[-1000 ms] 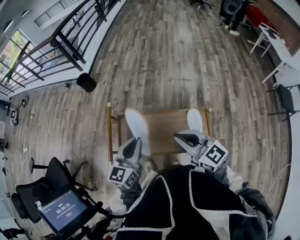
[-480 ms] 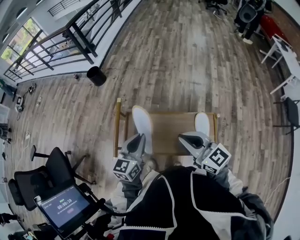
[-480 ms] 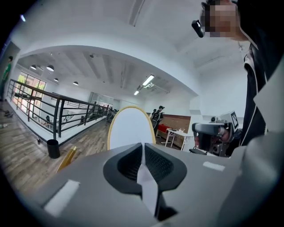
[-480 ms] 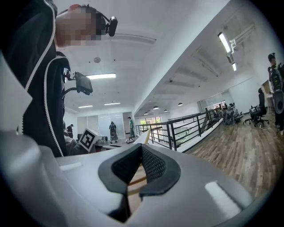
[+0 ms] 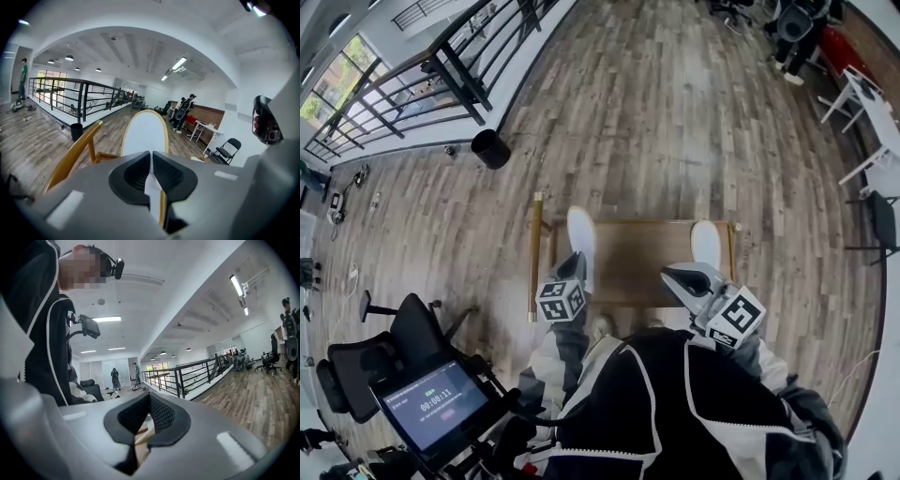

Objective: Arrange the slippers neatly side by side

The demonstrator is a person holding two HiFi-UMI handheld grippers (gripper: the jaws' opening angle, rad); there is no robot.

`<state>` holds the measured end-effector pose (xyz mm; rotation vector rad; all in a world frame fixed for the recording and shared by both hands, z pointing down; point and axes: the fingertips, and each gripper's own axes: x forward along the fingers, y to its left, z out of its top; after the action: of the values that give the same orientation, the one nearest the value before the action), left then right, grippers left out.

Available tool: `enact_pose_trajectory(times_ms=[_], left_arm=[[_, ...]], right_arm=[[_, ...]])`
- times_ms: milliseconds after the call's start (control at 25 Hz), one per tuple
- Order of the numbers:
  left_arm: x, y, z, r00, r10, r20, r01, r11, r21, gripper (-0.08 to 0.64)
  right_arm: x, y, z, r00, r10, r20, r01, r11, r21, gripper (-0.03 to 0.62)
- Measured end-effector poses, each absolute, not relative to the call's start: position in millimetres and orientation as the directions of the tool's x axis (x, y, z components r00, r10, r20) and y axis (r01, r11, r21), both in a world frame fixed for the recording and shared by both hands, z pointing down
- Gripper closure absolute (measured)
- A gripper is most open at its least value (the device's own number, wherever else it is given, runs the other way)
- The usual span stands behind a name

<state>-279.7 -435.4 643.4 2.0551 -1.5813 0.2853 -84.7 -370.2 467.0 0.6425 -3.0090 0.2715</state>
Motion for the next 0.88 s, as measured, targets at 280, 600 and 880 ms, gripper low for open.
enact_pose_trajectory(times_ms=[280, 600, 880], left_arm=[[-320.6, -480.4, 734.5, 0.221, -0.748, 0.626, -0.955, -0.035, 0.295, 0.535], [-328.1, -471.8, 773.6, 0.205, -0.654, 0.729, -0.957, 0.024, 0.291, 0.534], [-332.7, -471.4, 788.2, 0.210, -0.612, 0.762, -0.960, 0.019, 0.280, 0.532]], right_arm=[[-92.8, -393.2, 491.4, -0.906, -0.410, 0.103, -0.422, 0.893, -0.157, 0.588], [-72.3, -374.5, 474.2, -0.879, -0.458, 0.133, -0.475, 0.868, -0.145, 0.588], [-60.7, -359.4, 472.8, -0.845, -0.510, 0.159, -0.531, 0.836, -0.140, 0.588]])
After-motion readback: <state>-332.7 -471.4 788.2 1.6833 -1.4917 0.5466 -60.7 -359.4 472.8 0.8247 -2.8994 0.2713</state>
